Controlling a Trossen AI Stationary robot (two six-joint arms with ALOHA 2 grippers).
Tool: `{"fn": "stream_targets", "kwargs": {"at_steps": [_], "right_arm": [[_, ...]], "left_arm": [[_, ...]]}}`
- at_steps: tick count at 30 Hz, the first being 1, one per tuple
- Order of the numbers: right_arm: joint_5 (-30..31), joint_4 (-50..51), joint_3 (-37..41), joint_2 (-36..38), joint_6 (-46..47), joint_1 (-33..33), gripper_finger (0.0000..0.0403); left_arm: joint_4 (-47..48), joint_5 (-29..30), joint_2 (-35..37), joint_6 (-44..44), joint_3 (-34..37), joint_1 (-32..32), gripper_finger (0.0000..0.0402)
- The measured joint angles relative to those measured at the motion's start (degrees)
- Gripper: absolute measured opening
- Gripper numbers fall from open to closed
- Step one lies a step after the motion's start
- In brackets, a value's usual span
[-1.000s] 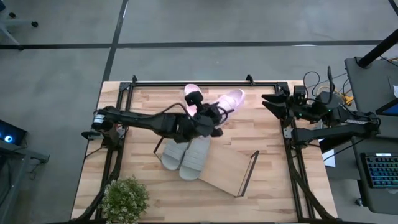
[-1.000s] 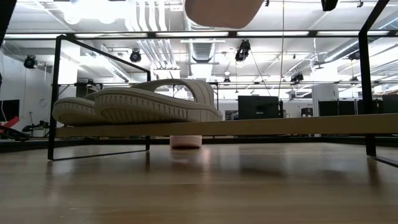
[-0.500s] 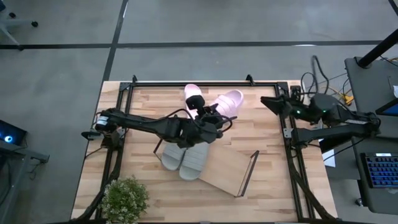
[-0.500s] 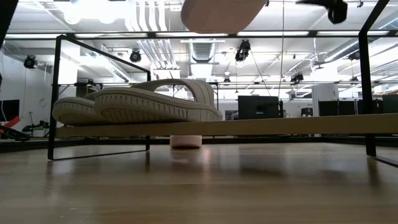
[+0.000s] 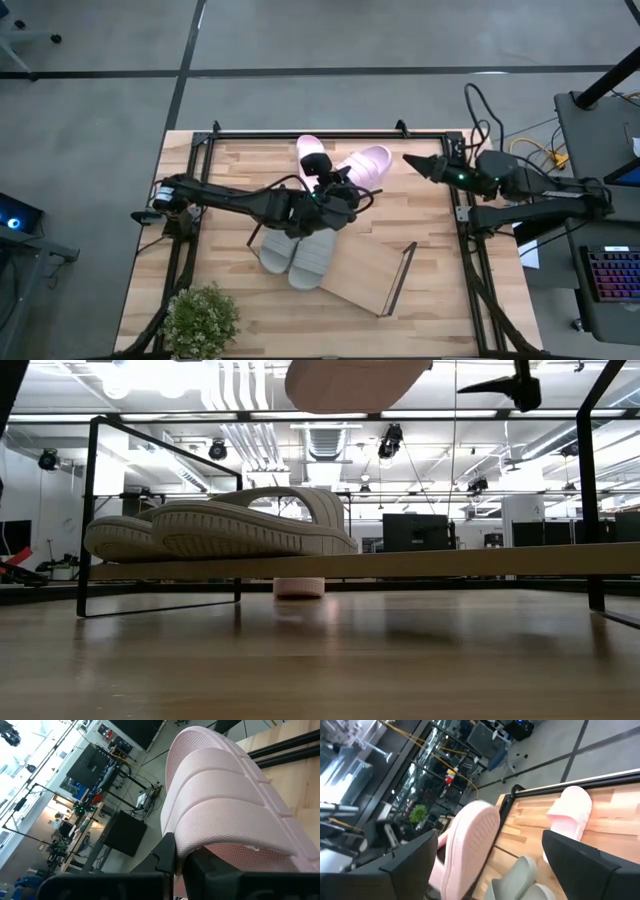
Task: Pick and place slides into the shelf
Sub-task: Put the left pink slipper on the shelf
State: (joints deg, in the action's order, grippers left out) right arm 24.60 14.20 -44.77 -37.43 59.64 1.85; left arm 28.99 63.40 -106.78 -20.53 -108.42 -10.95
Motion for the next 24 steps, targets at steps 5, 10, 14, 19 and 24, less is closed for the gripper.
{"fn": "stream_targets", "kwargs": {"at_steps": [5, 10, 14, 19, 24], "right_arm": [[-0.3, -3.9, 0.0, -3.0, 1.6, 1.5, 0.0335], [-2.9, -7.7, 0.0, -6.4, 2.0, 2.3, 0.0328], [-3.6, -8.0, 0.0, -8.5, 2.9, 2.3, 0.0327], [-3.7, -11.6, 0.0, -11.0, 2.9, 2.5, 0.0327], [-3.6, -12.2, 0.0, -12.8, 3.8, 3.1, 0.0327]], "left_arm": [[0.0, -0.1, 0.0, 0.0, 0.0, -0.1, 0.0000], [0.0, -0.1, 0.0, -1.3, 0.0, 0.0, 0.0000], [0.0, -0.1, 0.0, -1.3, 0.0, 0.0, 0.0000], [0.0, -0.1, 0.0, -1.3, 0.0, 0.0, 0.0000], [0.0, -0.1, 0.0, -1.3, 0.0, 0.0, 0.0000]]}}
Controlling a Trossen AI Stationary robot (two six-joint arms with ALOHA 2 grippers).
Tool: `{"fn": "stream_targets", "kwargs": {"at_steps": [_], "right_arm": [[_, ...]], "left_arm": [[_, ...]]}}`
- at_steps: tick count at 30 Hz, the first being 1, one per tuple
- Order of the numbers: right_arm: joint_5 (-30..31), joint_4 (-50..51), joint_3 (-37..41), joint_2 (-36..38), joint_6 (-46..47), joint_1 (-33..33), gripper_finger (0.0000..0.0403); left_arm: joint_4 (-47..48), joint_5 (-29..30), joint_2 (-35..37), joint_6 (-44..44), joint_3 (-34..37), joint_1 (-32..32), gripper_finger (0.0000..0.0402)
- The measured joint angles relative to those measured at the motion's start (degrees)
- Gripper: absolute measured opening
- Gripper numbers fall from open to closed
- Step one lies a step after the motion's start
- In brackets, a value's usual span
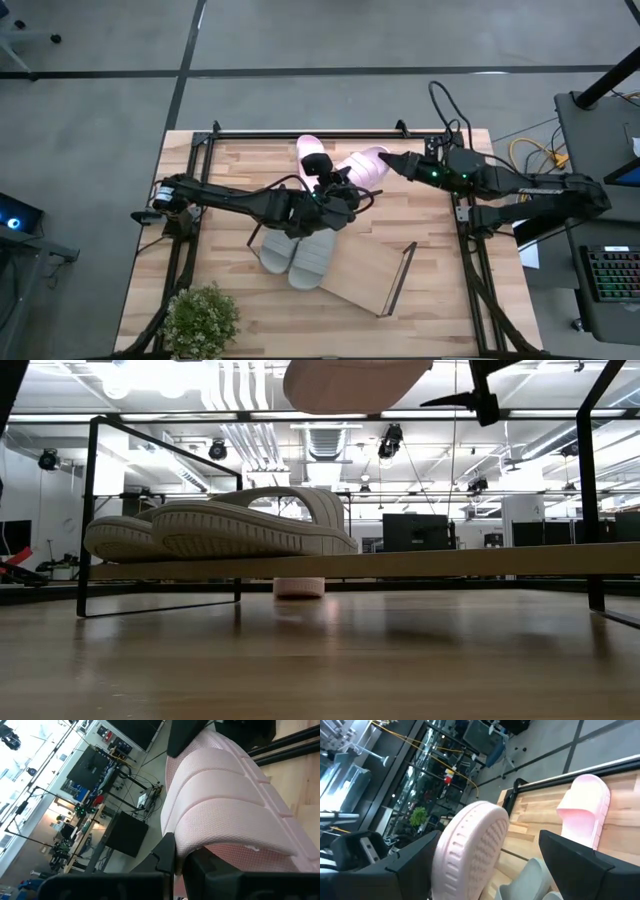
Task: Pick and place slides into the shelf
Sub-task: Put the left pink slipper on the shelf
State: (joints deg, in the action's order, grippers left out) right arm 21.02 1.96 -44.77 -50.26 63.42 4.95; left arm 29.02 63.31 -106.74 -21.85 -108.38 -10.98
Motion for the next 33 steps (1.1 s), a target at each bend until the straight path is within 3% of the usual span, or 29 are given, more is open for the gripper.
{"fn": "stream_targets", "kwargs": {"at_steps": [7, 10, 14, 24, 33], "right_arm": [[0.3, -0.3, 0.0, -1.6, 2.8, 0.1, 0.0324], [0.6, -0.4, 0.0, -1.7, 3.1, 0.2, 0.0301], [1.3, -0.5, 0.0, -1.7, 3.5, 0.3, 0.0240], [-1.3, 0.0, 0.0, -2.1, 2.4, 0.4, 0.0041], [-1.4, 0.8, 0.0, -2.4, 1.5, 0.5, 0.0033]], "left_arm": [[0.0, 0.0, 0.0, -1.5, 0.0, 0.0, 0.0000], [0.0, 0.0, 0.0, -1.5, 0.0, 0.0, 0.0000], [0.0, 0.0, 0.0, -1.6, 0.0, 0.0, 0.0000], [-0.1, -0.2, 0.0, -1.6, 0.0, 0.1, 0.0000], [-0.1, -0.2, 0.0, -1.6, 0.0, 0.1, 0.0000]]}}
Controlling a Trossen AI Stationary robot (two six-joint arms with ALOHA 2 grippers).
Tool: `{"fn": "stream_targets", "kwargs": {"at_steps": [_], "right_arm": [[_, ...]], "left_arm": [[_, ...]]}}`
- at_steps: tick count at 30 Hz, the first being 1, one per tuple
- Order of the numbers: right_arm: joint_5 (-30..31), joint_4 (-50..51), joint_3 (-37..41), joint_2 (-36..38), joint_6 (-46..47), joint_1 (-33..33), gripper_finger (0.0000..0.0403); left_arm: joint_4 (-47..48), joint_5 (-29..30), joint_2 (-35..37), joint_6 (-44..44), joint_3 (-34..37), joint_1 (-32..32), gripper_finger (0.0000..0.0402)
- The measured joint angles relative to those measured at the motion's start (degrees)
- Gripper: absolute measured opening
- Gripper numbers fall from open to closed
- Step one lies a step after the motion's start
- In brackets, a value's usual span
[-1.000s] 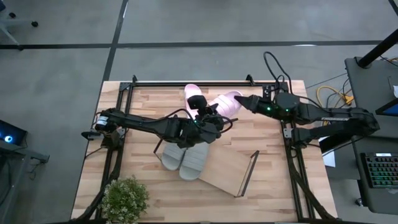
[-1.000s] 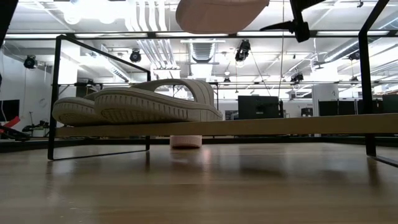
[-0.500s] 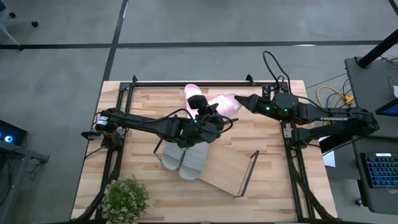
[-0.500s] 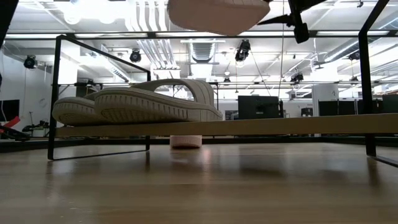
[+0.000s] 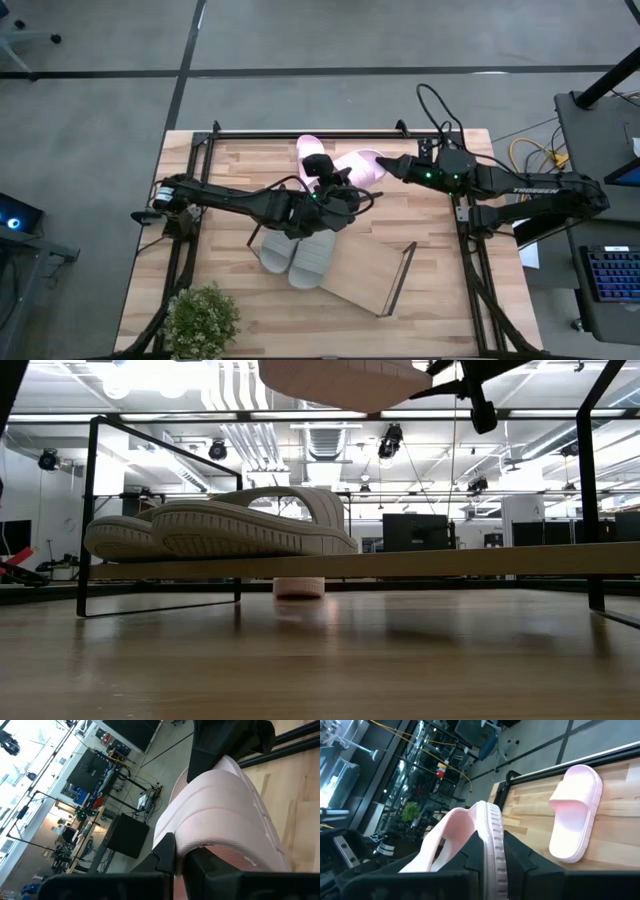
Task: Pick and place slides into the shelf
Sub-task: Put the left pink slipper on the shelf
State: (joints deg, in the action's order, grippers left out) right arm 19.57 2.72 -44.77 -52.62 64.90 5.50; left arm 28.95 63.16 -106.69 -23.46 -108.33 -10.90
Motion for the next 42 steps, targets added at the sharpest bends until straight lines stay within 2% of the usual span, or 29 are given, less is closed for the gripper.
{"fn": "stream_targets", "kwargs": {"at_steps": [5, 10, 18, 25, 28, 33, 37, 42], "right_arm": [[-0.3, 0.0, 0.0, 0.1, -0.5, 1.4, 0.0033], [-0.4, 0.1, 0.0, 0.1, -1.4, 2.0, 0.0033], [3.0, 0.8, 0.0, 1.2, -2.4, 2.9, 0.0033], [3.2, 3.4, 0.0, 3.6, -3.2, 4.9, 0.0033], [3.2, 5.0, 0.0, 5.5, -3.4, 5.7, 0.0033], [3.0, 5.9, 0.0, 8.3, -4.7, 7.0, 0.0032], [-1.3, 10.6, 0.0, 10.5, -5.6, 9.2, 0.0032], [-12.2, 13.4, 0.0, 11.4, -8.6, 13.8, 0.0032]], "left_arm": [[0.0, 0.0, 0.0, 0.0, 0.0, 0.0, 0.0003], [0.0, -0.1, 0.0, -2.9, 0.0, 0.0, 0.0024], [0.1, -2.9, 0.7, -2.8, 0.0, 0.0, 0.0086], [0.8, -2.1, 1.2, -4.1, 0.0, 0.1, 0.0156], [1.1, -0.2, 2.3, -4.4, 0.0, 0.1, 0.0171], [1.4, -1.1, 5.5, -4.4, 0.0, 0.3, 0.0175], [2.0, -1.2, 9.4, -4.0, 0.0, 0.3, 0.0176], [2.0, -1.8, 15.5, -3.9, 0.0, 0.3, 0.0176]]}}
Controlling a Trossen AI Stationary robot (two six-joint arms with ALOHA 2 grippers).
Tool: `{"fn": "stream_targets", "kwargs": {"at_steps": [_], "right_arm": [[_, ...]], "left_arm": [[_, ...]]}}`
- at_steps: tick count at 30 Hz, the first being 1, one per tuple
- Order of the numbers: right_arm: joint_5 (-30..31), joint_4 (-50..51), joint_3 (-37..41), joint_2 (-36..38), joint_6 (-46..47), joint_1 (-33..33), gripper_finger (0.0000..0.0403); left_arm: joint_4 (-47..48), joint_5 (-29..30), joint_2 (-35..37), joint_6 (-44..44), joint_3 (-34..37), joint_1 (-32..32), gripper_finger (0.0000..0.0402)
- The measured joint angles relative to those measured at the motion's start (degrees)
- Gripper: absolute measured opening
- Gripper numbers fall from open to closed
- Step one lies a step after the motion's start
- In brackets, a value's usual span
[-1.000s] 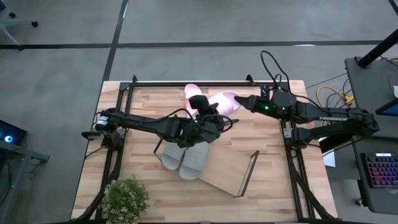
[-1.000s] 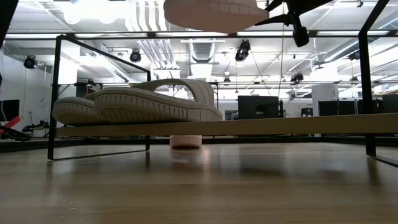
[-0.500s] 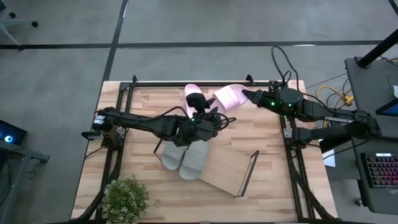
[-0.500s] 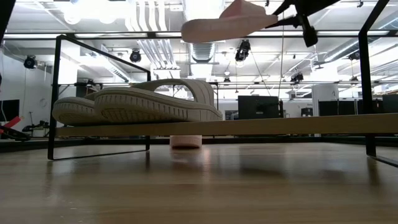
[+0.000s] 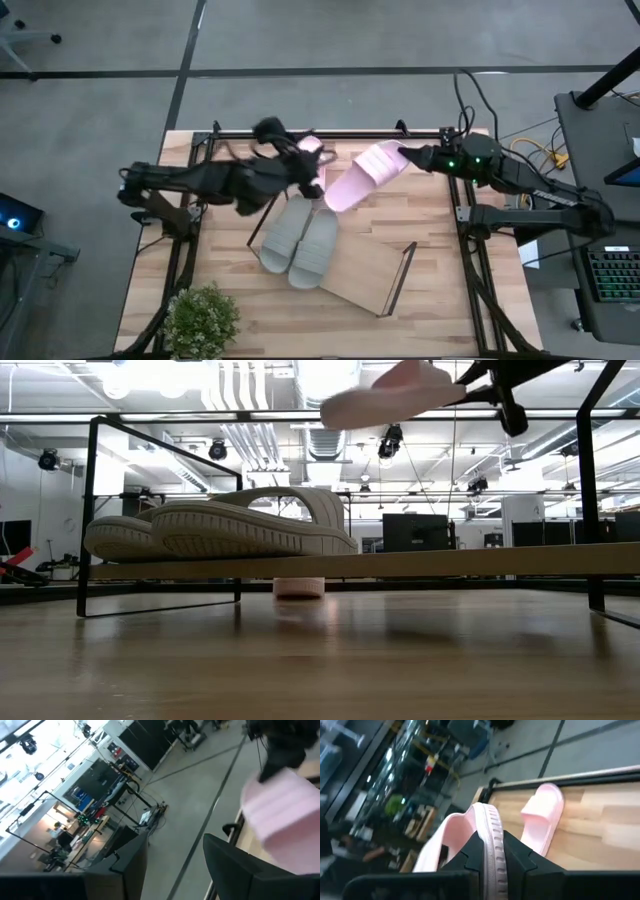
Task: Pick and place slides into the shelf
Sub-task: Put the left pink slipper on the shelf
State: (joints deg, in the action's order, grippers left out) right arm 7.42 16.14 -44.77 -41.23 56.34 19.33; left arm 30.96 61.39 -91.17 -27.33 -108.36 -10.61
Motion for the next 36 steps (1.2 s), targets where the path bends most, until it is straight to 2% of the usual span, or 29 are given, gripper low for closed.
{"fn": "stream_targets", "kwargs": {"at_steps": [8, 16, 19, 27, 32, 36], "right_arm": [[-22.0, 0.8, 0.0, -3.0, -7.8, 8.4, 0.0031], [-31.7, 8.1, 0.0, -6.6, -14.1, 10.4, 0.0031], [-32.5, 11.7, 0.0, -7.0, -14.9, 9.9, 0.0031], [-32.7, 13.1, 0.2, -6.8, -12.5, 6.6, 0.0031], [-27.7, 13.1, 1.2, -6.8, -9.3, 1.4, 0.0031], [-24.3, 8.1, 2.8, -6.9, -6.7, -1.6, 0.0031]], "left_arm": [[-0.1, -2.6, 7.4, 3.0, 0.4, 0.0, 0.0176], [0.0, -2.3, 10.8, 3.2, 2.8, 0.0, 0.0176], [0.0, -2.3, 10.7, 3.2, 3.0, 0.0, 0.0176], [0.1, -0.2, 8.6, 3.0, 3.1, 0.0, 0.0176], [0.0, 0.8, 8.2, 3.0, 3.1, 0.0, 0.0176], [-0.3, 0.9, 8.6, 3.0, 3.1, 0.0, 0.0176]]}}
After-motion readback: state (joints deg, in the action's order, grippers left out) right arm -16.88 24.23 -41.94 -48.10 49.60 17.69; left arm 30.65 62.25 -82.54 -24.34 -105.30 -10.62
